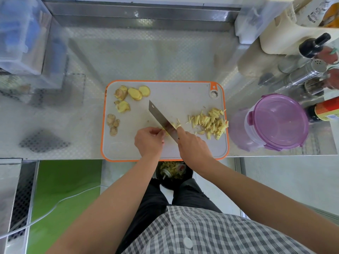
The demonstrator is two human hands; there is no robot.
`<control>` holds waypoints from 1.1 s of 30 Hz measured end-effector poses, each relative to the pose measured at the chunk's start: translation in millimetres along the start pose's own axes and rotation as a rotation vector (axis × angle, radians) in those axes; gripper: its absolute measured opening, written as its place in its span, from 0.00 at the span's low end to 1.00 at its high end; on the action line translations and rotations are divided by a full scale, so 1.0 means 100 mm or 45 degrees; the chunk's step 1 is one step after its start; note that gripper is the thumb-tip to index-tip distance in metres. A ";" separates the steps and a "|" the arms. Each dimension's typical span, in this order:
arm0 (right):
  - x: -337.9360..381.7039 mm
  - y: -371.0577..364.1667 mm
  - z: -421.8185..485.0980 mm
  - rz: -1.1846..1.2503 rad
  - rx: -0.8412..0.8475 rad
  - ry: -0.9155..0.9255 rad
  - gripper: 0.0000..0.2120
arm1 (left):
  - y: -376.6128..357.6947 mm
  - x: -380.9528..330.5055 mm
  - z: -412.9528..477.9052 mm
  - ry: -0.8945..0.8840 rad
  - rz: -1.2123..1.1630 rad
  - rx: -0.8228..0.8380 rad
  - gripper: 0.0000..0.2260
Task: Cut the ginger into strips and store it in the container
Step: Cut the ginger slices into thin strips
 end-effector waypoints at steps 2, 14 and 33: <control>0.01 -0.02 0.03 -0.019 0.003 -0.016 0.10 | 0.00 0.00 0.00 0.005 0.014 0.001 0.04; 0.01 0.01 -0.04 0.041 -0.020 -0.004 0.08 | 0.00 0.06 0.02 0.061 -0.034 -0.012 0.09; 0.06 0.04 -0.07 0.048 -0.034 -0.002 0.09 | 0.01 0.02 0.01 0.056 0.008 -0.012 0.07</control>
Point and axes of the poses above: each hand's wrist, its own z-axis towards the middle knuckle, its own y-axis out of the back of the hand, x = y × z, the point moved 10 cm from there along z, towards the middle knuckle, and after that the axes turned 6 degrees about -x, right-handed, at the moved point
